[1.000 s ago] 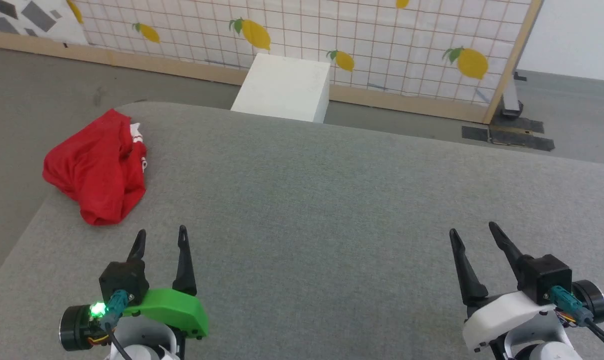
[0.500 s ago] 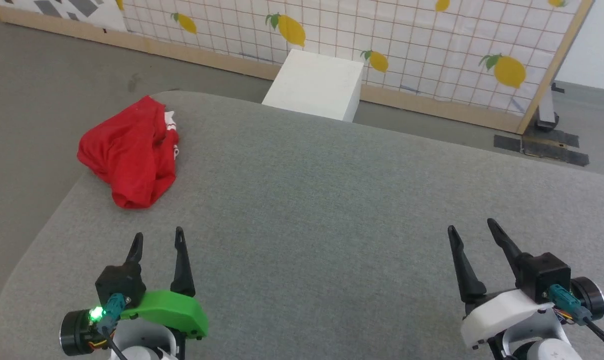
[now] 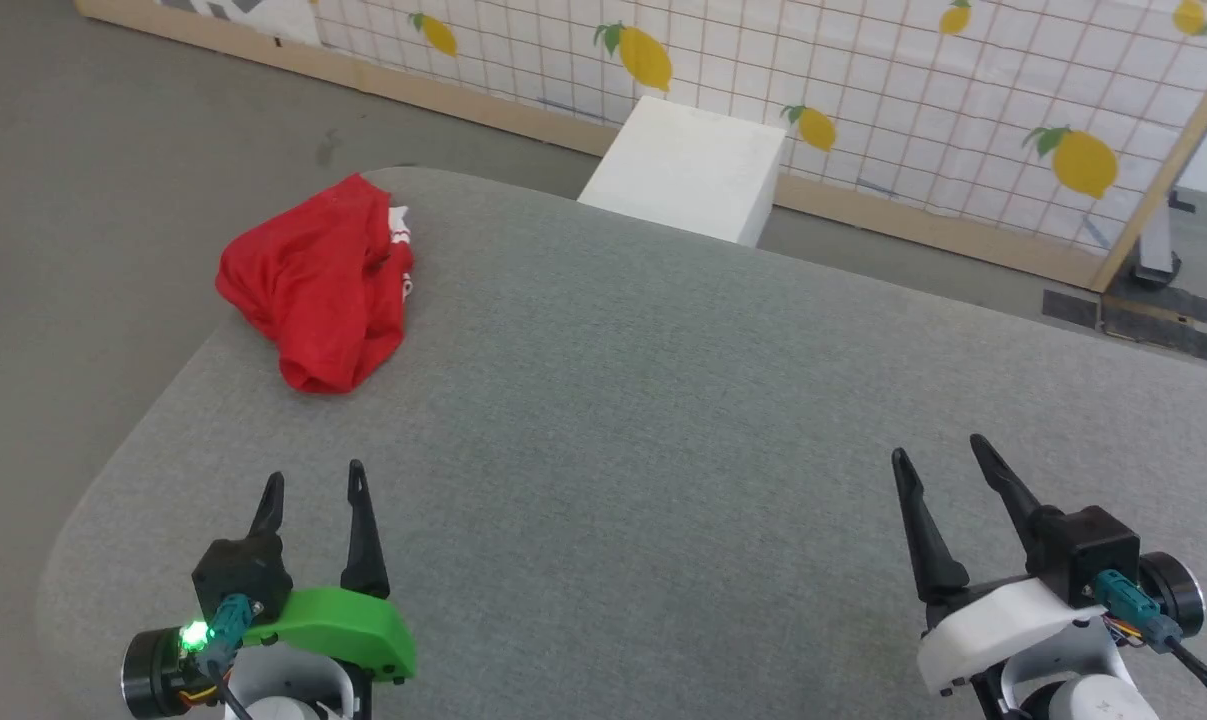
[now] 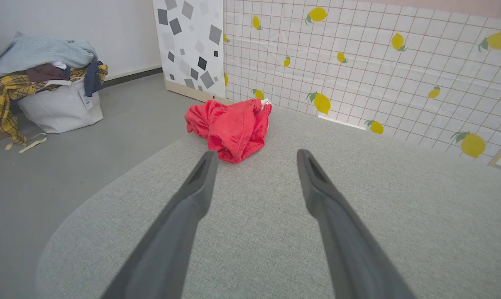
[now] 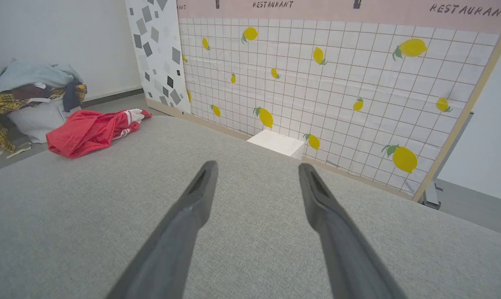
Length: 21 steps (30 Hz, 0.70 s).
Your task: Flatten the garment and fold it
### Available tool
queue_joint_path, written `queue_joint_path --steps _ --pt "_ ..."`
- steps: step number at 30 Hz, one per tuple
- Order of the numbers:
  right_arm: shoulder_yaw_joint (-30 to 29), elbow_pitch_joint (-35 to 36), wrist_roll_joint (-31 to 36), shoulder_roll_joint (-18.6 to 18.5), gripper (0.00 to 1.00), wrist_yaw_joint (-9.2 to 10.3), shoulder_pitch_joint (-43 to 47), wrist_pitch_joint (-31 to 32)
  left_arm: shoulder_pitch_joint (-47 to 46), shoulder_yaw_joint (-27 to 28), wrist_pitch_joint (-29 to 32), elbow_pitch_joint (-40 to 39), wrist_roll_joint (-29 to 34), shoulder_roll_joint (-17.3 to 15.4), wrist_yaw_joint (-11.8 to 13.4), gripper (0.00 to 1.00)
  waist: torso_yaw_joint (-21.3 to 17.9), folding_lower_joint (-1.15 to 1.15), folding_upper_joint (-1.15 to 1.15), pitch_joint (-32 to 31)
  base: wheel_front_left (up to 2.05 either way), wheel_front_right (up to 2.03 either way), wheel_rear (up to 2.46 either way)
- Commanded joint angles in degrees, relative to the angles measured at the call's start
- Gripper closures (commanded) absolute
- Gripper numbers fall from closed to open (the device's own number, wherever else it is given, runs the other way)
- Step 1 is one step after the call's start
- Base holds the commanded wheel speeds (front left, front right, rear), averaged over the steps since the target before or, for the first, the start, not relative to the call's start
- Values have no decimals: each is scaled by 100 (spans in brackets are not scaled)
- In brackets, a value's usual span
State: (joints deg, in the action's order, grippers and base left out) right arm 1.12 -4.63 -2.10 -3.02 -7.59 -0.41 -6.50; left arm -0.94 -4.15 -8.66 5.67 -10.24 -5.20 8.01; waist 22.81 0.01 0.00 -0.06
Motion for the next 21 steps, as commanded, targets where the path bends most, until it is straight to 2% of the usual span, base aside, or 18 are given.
queue_joint_path --steps 1,21 --pt "9 -27 -51 8 0 6 -123 -61 -63 -8 -54 42 -119 -39 58 0 74 -1 0 2 0 0 0" --pt "44 -201 -152 10 0 8 -196 -297 -99 -135 -263 253 -426 -187 312 0 677 -1 0 -50 0 0 0"
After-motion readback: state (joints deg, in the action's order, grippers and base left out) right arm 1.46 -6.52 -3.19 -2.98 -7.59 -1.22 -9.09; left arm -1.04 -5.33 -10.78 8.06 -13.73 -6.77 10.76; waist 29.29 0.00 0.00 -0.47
